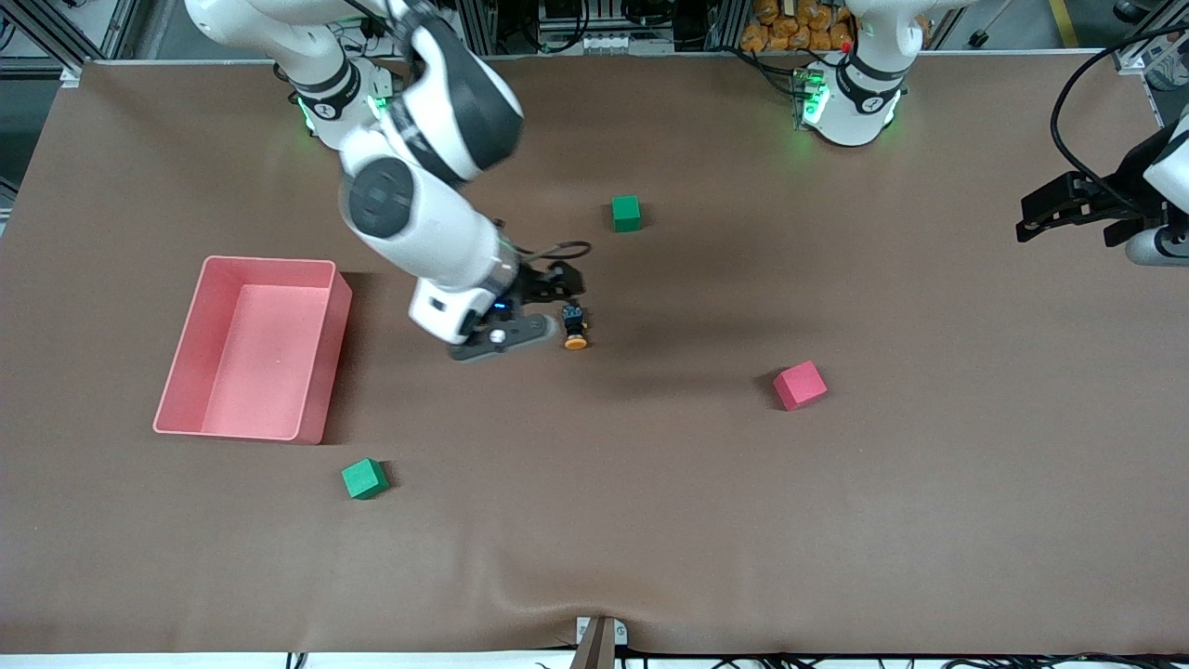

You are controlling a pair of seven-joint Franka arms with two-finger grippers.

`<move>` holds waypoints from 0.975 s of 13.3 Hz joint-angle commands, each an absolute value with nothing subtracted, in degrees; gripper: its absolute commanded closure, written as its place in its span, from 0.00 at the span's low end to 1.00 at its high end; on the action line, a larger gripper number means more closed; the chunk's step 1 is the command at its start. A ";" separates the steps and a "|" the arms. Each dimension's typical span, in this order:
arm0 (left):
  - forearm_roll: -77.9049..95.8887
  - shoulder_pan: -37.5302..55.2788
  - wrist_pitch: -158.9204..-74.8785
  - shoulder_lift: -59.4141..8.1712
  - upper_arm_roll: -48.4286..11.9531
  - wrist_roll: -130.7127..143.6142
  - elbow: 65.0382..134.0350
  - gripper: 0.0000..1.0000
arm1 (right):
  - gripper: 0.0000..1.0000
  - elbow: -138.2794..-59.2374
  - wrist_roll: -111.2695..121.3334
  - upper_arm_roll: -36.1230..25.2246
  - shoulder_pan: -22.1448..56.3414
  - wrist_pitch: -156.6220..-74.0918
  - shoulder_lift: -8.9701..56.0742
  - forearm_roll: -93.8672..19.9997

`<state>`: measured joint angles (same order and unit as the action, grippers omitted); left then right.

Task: Place and upright button with both arms
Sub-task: 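Open the right gripper and withdraw it beside the tray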

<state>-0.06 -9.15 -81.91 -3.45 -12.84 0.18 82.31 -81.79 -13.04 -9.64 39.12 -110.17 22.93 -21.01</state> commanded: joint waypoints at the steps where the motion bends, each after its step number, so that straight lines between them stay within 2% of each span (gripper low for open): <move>1: -1.32 -9.49 -82.09 -4.04 -13.18 -0.53 81.83 0.00 | 0.00 -84.29 -11.69 -6.77 32.89 -109.52 16.98 -18.55; 3: -1.32 -9.49 -82.09 -4.13 -13.18 -0.53 81.91 0.00 | 0.00 -84.29 -11.08 -5.72 27.98 -107.85 13.90 -18.54; 7: -1.32 -9.49 -82.00 -4.13 -13.18 -0.53 82.00 0.00 | 0.00 -84.55 -0.03 -3.78 15.32 -107.23 12.31 -18.72; 8: -1.32 -9.41 -82.00 -4.13 -13.18 -0.53 82.00 0.00 | 0.00 -84.64 2.70 -3.69 12.86 -103.83 11.96 -19.07; 13: -1.32 -9.40 -82.00 -4.22 -13.18 -0.53 82.09 0.00 | 0.00 -85.08 6.59 -3.87 5.73 -99.59 10.63 -15.49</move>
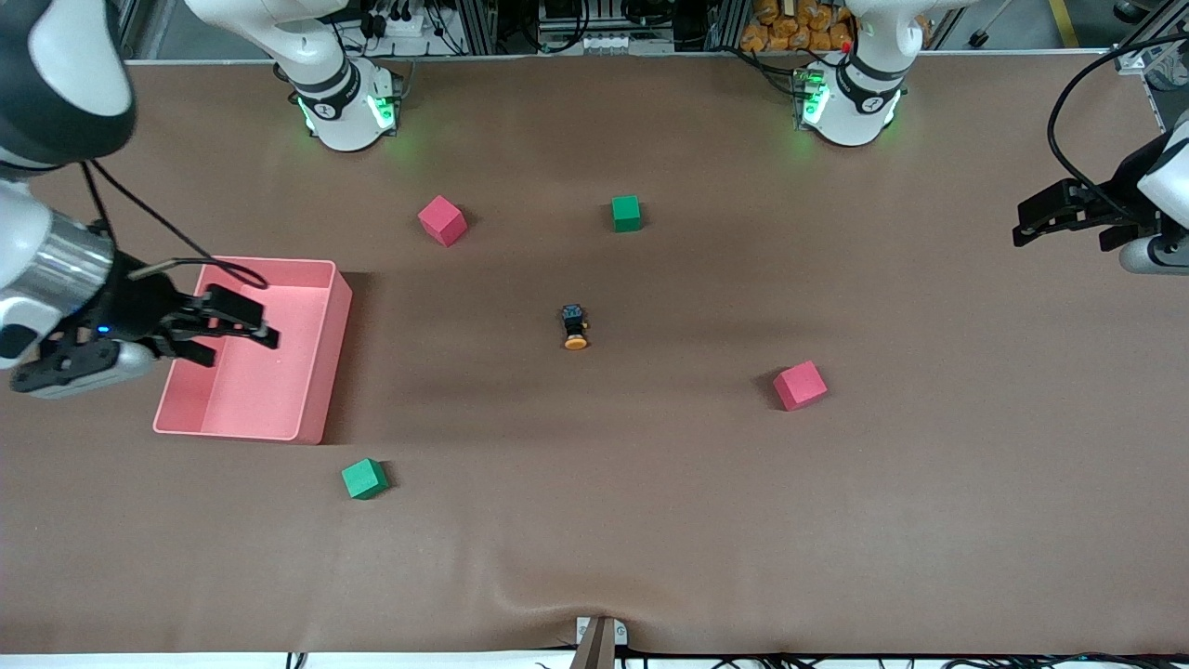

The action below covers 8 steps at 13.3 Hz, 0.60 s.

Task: Place and upright button with both arms
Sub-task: 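Open the right gripper and withdraw it beside the tray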

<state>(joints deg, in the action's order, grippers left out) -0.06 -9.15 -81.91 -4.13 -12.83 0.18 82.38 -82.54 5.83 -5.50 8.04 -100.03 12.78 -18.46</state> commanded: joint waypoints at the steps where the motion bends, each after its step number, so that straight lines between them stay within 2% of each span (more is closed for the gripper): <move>1: -1.32 -9.40 -82.00 -4.22 -13.18 -0.53 82.09 0.00 | 0.00 -85.08 6.68 -3.87 5.28 -99.58 10.63 -12.95; 8: -1.32 -9.49 -82.09 -4.31 -13.18 -0.53 82.18 0.00 | 0.00 -86.04 13.27 -3.78 0.20 -99.23 11.16 -2.72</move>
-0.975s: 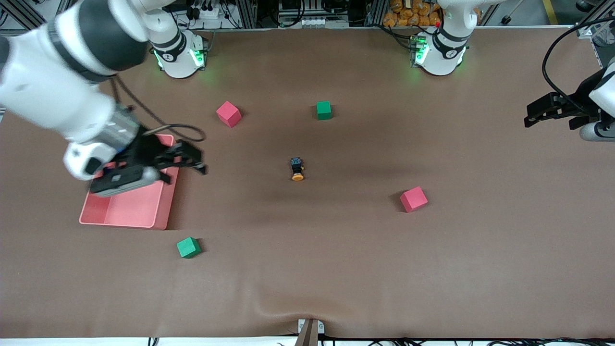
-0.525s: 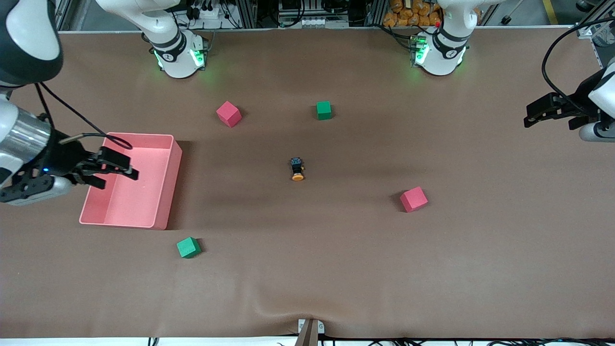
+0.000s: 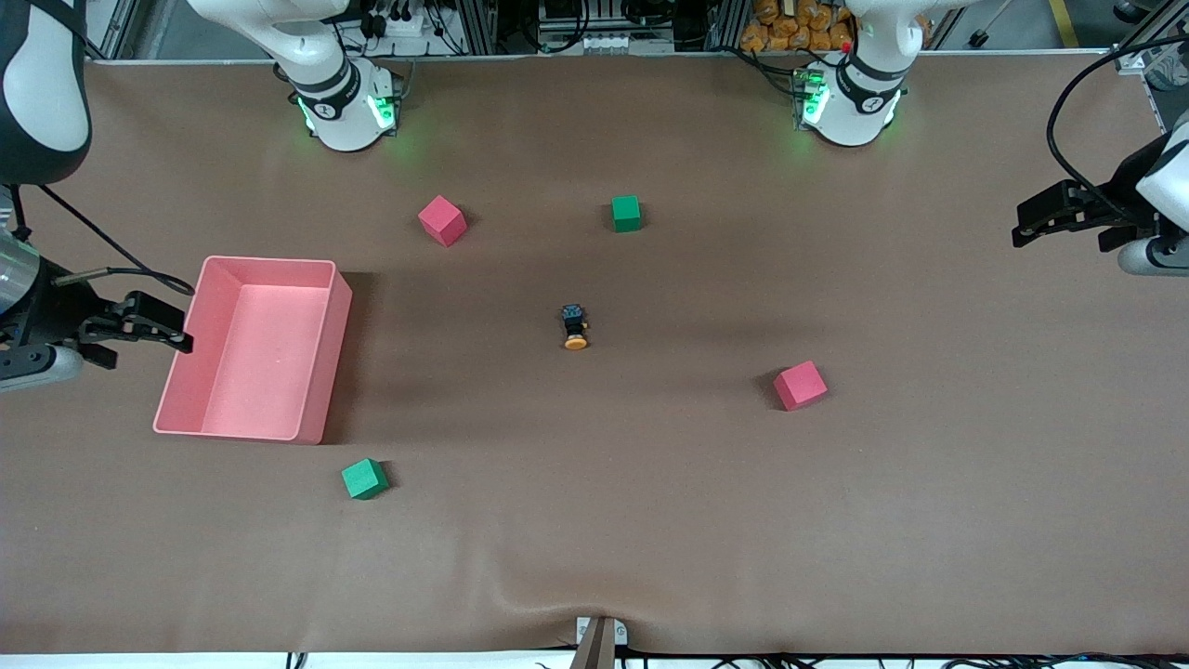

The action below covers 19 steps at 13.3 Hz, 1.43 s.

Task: Place and upright button with both arms
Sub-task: 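Open the right gripper and withdraw it beside the tray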

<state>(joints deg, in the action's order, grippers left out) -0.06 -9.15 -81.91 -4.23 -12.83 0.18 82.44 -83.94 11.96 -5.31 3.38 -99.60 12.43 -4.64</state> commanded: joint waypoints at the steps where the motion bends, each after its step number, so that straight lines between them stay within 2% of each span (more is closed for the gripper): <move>1: -1.32 -9.41 -82.09 -4.31 -13.18 -0.53 82.18 0.00 | 0.00 -86.22 14.92 -3.78 -0.26 -98.79 10.90 -2.72; 6: -1.32 -9.40 -82.09 -4.31 -13.18 -0.53 82.09 0.00 | 0.00 -86.22 15.65 -3.69 -3.86 -94.84 10.63 -2.02; 16: -1.32 -9.58 -82.09 -4.31 -13.18 -0.53 82.09 0.00 | 0.00 -86.13 13.62 -3.43 -3.08 -94.13 10.29 0.44; 19: -1.32 -9.58 -82.09 -4.22 -13.18 -0.53 82.00 0.00 | 0.00 -86.13 12.75 -3.34 -3.08 -90.71 10.28 0.35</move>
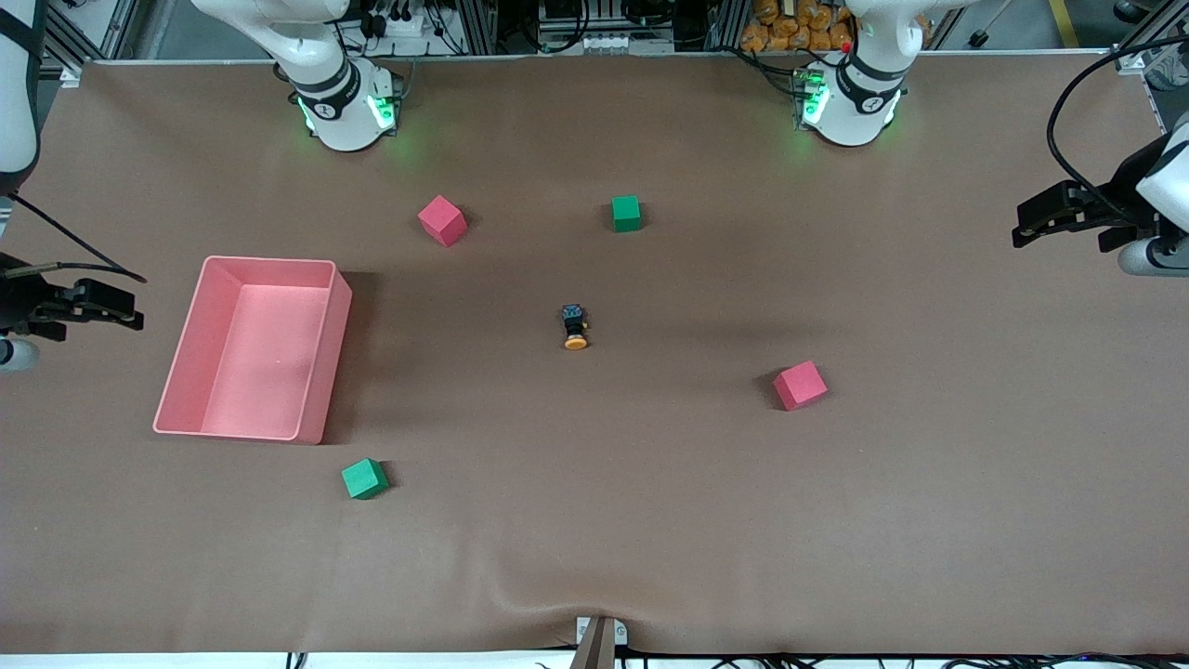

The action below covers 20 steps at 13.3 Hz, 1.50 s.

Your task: Place and upright button with both arms

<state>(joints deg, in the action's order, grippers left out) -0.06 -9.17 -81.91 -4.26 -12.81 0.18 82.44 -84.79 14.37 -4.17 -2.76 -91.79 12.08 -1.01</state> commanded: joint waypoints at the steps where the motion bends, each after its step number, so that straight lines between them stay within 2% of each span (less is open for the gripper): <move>1: -1.32 -9.49 -82.09 -4.22 -13.18 -0.53 81.83 0.00 | 0.00 -86.31 12.66 -3.34 -3.08 -90.44 10.02 0.35; 7: -2.19 -9.49 -82.44 -4.92 -13.18 -0.53 81.83 0.00 | 0.00 -86.66 8.00 -2.02 -3.16 -84.20 7.12 0.79; 20: -2.29 -9.14 -83.41 -5.01 -13.18 -0.35 81.74 0.00 | 0.00 -85.96 8.79 -1.93 -1.67 -84.81 8.43 0.70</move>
